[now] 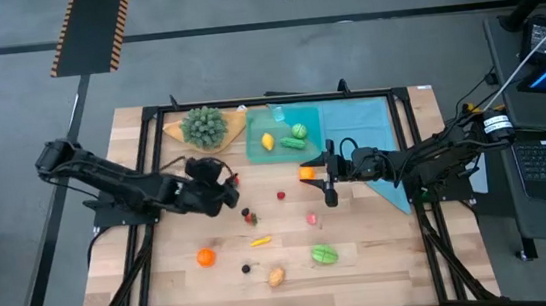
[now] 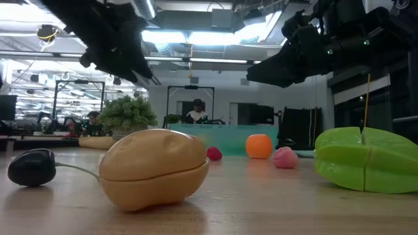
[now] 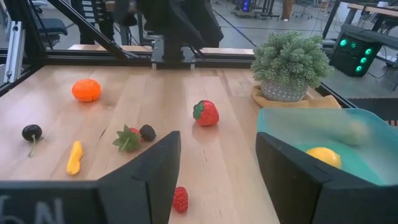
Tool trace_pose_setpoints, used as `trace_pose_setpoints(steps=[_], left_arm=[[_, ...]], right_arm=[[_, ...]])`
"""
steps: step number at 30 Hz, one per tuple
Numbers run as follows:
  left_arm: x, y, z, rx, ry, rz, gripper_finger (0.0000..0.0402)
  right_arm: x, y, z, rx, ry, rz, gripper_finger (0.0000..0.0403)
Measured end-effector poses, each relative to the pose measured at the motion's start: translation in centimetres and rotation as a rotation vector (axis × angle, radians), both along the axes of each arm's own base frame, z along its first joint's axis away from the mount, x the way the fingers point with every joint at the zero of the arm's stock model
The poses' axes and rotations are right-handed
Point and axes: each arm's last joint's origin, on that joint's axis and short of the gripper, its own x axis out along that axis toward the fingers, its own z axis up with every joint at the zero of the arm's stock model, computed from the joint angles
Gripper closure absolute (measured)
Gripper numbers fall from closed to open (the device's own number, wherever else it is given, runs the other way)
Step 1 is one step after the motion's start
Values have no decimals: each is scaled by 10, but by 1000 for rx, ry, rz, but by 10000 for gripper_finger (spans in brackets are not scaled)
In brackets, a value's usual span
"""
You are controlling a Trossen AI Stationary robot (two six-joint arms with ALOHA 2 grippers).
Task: Pick and placing Produce into tupperware
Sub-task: Put the left strawberry into the blue bin
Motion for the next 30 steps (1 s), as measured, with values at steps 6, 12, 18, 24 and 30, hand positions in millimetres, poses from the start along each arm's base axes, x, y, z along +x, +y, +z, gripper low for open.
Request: trace_pose_setpoints(steps=[6,12,18,24,30], left_arm=[[20,4,0,-111,157,134,165],[36,8,-17,-170,221,222,165],[41,16,-30,-303,298,236,165],[42,21,-31,-337,305,248,165],[42,24,-31,-338,308,253,165]], right_arm=[[0,0,0,0,0,0,192],[0,0,0,0,0,0,192],[0,0,0,0,5,0,192],[0,0,-1,0,5,0,192],[0,0,-1,0,6,0,192]])
